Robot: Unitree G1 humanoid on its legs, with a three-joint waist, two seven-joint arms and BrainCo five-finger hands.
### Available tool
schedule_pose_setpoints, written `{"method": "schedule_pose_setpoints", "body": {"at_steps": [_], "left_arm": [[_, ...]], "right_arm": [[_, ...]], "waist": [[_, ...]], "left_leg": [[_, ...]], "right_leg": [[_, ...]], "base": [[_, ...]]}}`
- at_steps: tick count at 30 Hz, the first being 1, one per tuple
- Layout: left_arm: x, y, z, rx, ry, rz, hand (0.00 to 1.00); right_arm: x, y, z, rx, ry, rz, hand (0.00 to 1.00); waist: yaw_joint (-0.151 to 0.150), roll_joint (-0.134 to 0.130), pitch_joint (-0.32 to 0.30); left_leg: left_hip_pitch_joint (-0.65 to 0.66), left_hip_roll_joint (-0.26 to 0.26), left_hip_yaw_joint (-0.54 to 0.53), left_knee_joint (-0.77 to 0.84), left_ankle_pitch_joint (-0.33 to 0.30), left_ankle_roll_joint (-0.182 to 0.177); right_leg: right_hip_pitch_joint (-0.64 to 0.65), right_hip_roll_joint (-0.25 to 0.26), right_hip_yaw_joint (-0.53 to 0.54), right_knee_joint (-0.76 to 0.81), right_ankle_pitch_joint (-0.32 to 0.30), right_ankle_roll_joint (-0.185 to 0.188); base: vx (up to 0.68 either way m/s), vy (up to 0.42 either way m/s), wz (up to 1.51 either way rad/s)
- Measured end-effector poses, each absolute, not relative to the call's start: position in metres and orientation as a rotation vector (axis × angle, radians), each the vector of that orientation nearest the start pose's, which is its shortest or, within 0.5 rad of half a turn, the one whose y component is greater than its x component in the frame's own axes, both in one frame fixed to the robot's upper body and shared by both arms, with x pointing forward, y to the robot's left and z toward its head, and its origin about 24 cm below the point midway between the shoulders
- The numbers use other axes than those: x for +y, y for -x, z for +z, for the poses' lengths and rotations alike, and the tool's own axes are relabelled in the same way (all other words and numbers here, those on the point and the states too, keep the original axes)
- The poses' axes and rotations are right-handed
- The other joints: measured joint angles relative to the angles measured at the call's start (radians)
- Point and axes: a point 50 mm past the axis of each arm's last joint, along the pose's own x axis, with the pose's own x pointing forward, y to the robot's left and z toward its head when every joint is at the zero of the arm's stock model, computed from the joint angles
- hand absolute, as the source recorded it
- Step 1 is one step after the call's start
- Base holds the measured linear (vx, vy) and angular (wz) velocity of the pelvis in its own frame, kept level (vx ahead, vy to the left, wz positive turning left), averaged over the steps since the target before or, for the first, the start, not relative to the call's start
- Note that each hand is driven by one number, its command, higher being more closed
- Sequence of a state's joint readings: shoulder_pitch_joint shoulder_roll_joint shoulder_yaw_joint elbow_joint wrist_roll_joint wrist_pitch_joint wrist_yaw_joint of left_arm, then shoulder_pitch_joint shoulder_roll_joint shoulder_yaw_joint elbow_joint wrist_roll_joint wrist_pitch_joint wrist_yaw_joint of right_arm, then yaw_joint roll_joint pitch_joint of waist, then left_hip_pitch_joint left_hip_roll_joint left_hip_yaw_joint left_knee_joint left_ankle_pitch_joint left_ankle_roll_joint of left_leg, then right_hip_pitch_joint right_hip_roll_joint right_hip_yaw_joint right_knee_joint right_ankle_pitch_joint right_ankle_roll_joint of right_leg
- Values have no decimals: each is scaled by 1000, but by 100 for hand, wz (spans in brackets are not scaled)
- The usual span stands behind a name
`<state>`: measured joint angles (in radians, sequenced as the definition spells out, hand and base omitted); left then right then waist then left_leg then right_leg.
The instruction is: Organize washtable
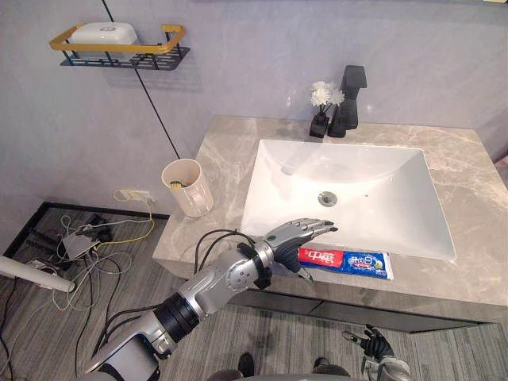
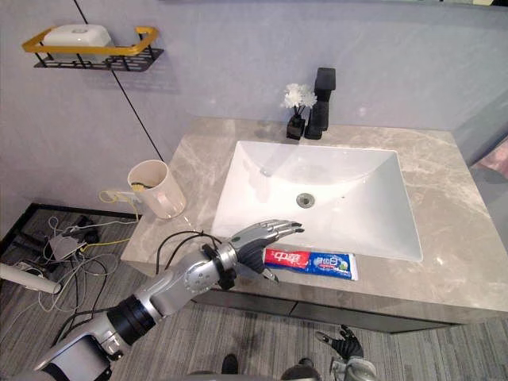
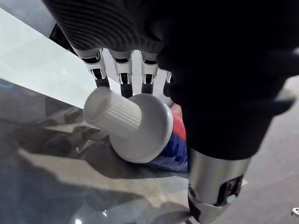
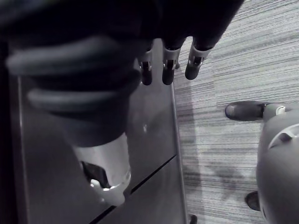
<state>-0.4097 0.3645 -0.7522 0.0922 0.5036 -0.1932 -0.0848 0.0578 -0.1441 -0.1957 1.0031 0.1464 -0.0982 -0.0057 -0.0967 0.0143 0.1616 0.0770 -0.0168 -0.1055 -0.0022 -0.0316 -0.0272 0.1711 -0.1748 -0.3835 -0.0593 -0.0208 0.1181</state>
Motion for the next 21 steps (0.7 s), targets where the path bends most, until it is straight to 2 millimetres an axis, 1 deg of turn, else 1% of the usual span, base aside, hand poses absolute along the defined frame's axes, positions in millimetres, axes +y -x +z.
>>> {"method": "schedule_pose_setpoints", "body": {"at_steps": [5,12,21], "left_arm": [[29,-255,71,-483,-969,-871,0],[34,-255,66,-453,-944,-821,0],[44,-261,71,-435,-926,-725,0]], "right_arm": [[-234,-119,-144,924,-80,-347,0],[-233,-117,-145,942,-80,-341,0],[-232,-114,-146,951,-80,-341,0]], "waist": [[0,0,0],[-1,1,1],[0,1,1]], "left_leg": [[2,0,0,0,0,0],[7,0,1,0,0,0],[7,0,1,-15,1,0]], "right_leg": [[7,0,0,0,1,0],[13,0,-1,-15,11,0],[17,4,-3,-31,15,5]], "base": [[0,0,0],[-17,1,0],[9,1,0]]}}
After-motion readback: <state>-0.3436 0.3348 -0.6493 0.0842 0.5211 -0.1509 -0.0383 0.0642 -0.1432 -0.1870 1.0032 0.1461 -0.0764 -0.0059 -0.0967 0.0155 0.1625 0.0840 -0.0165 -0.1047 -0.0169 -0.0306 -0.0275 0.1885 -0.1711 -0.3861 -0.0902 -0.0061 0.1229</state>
